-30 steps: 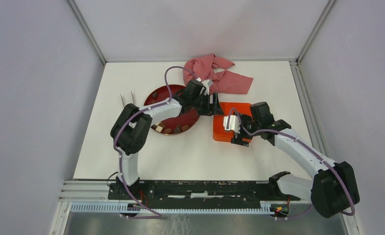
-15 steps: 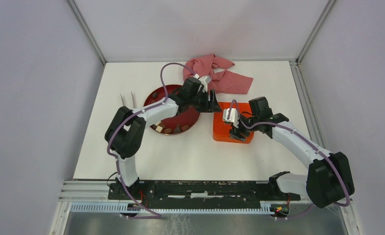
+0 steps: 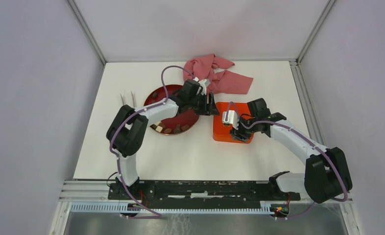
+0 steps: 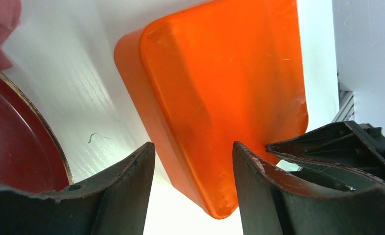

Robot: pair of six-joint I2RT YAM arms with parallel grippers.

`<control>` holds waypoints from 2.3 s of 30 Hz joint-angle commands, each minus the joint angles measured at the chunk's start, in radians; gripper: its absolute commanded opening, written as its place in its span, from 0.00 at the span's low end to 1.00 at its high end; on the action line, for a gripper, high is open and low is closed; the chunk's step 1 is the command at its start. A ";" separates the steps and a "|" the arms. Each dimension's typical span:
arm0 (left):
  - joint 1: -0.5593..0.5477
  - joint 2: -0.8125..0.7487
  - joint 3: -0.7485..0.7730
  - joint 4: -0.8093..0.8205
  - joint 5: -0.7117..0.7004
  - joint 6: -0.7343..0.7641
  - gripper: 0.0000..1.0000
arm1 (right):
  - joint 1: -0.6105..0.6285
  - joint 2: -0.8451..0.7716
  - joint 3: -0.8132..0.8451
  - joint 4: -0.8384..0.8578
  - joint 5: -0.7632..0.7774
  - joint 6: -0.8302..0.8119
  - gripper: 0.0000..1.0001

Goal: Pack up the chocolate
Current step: Close the box lid on the packing box.

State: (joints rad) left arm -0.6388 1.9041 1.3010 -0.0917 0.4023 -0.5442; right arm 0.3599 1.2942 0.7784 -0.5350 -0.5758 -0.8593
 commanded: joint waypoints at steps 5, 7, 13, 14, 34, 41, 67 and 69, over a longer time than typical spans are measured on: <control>-0.005 0.028 -0.024 0.056 0.059 0.003 0.64 | 0.001 -0.032 -0.019 -0.030 0.033 -0.026 0.45; -0.007 0.031 -0.025 0.056 0.062 0.003 0.63 | 0.002 -0.030 -0.019 -0.027 0.035 -0.020 0.45; -0.014 0.037 -0.025 0.059 0.067 -0.003 0.63 | 0.002 -0.035 0.015 0.003 0.111 0.031 0.46; -0.014 0.037 -0.023 0.060 0.067 -0.003 0.63 | 0.002 -0.036 0.018 0.006 0.133 0.036 0.46; -0.020 0.047 0.002 0.045 0.074 -0.003 0.63 | -0.002 -0.085 0.047 -0.046 0.092 0.021 0.50; -0.022 0.055 0.011 0.043 0.073 -0.010 0.62 | -0.082 -0.076 0.110 -0.095 -0.085 0.035 0.51; -0.030 -0.195 -0.167 0.154 -0.122 -0.025 0.72 | -0.491 0.044 -0.037 0.380 -0.190 0.778 0.74; -0.029 -0.211 -0.194 0.176 -0.131 -0.032 0.72 | -0.493 0.079 -0.039 0.385 -0.200 0.794 0.74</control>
State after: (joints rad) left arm -0.6655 1.7454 1.1572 0.0029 0.3187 -0.5461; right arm -0.1276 1.3224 0.7517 -0.2115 -0.7620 -0.1505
